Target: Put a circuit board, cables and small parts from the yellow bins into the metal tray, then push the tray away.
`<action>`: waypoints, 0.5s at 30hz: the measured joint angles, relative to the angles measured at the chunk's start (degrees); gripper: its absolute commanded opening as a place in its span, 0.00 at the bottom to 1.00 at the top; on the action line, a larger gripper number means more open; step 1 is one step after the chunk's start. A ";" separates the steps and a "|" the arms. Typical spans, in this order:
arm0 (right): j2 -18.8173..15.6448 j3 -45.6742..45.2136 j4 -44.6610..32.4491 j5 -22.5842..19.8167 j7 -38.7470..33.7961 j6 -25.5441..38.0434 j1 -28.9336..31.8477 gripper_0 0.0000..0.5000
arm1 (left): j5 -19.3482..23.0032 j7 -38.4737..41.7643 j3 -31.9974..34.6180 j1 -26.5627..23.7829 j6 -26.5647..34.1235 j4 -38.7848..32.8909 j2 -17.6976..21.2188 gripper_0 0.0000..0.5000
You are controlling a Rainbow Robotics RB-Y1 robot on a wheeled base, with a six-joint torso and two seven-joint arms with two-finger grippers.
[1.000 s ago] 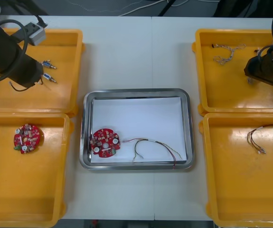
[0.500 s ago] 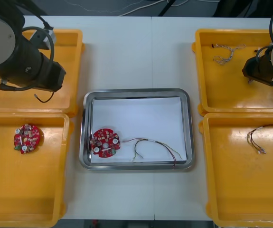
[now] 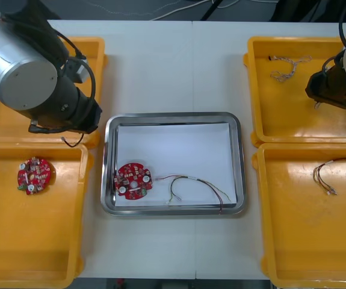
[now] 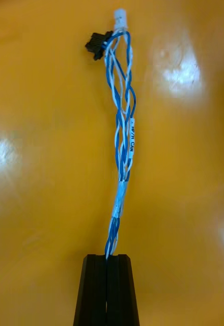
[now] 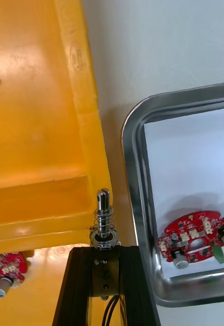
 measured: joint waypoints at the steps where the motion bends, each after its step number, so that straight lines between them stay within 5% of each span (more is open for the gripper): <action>1: 0.00 -0.38 -0.78 -0.01 0.00 1.65 0.00 0.00 | -0.49 2.10 -0.59 0.00 -0.15 -0.21 0.00 0.00; 6: 0.00 -2.24 -2.85 -0.24 0.01 7.56 -0.01 0.00 | -2.30 9.81 -4.06 0.00 -1.90 -0.96 0.03 0.00; 15: 0.00 -2.58 -2.90 -4.28 0.01 14.51 -0.01 0.00 | -3.25 9.98 -8.05 0.00 -6.17 -0.96 0.03 0.00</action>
